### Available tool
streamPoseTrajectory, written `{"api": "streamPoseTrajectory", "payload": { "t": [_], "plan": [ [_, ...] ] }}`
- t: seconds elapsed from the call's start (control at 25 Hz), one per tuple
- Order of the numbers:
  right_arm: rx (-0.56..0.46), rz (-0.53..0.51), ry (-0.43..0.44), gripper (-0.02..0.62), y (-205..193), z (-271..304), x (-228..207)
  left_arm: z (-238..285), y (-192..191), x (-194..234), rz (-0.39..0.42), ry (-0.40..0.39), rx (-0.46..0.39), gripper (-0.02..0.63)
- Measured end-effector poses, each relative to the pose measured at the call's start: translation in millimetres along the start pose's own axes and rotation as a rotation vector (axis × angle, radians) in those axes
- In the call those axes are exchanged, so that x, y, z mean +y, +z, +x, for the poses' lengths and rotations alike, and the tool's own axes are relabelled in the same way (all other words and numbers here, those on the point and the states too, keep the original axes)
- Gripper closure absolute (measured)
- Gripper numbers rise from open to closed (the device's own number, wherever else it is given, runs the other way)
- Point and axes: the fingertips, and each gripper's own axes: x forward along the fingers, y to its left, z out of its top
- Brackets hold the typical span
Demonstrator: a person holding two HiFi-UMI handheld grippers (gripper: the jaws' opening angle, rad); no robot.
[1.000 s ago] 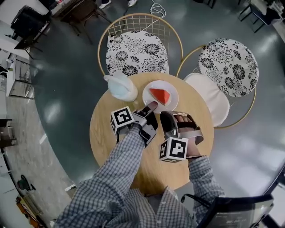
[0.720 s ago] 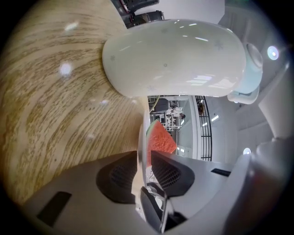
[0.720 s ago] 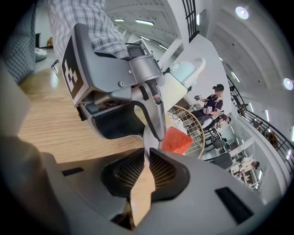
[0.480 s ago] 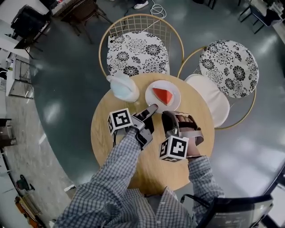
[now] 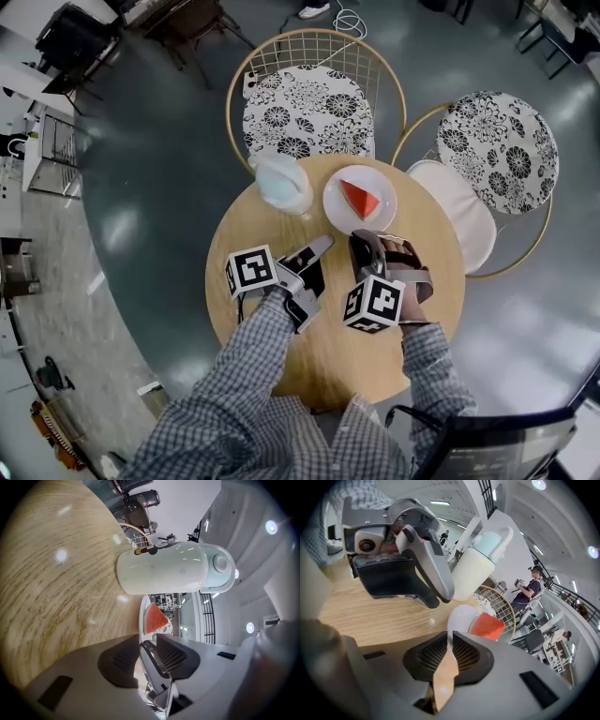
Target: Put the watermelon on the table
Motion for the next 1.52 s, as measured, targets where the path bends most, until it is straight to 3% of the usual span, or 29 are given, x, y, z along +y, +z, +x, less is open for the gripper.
{"api": "streamPoseTrajectory", "payload": {
  "t": [0.52,0.92,1.24,1.52],
  "plan": [
    [0.012,0.157,0.039,0.552,-3.8,10.7,3.3,-8.6,-2.5,1.1,0.018,-0.013,-0.014,0.492],
    [-0.100,0.514,0.013,0.554,1.2,-22.4,-9.5,-15.2,-5.4,-1.6,0.185,0.032,0.012,0.575],
    [-0.238,0.909,0.015,0.586,7.4,-69.3,-17.2,-42.4,-6.9,-17.3,0.277,0.029,-0.011,0.598],
    [-0.253,1.077,-0.036,0.588,-2.2,-104.2,-2.3,-68.6,-21.8,-41.2,0.355,-0.018,0.028,0.598]
  ]
}}
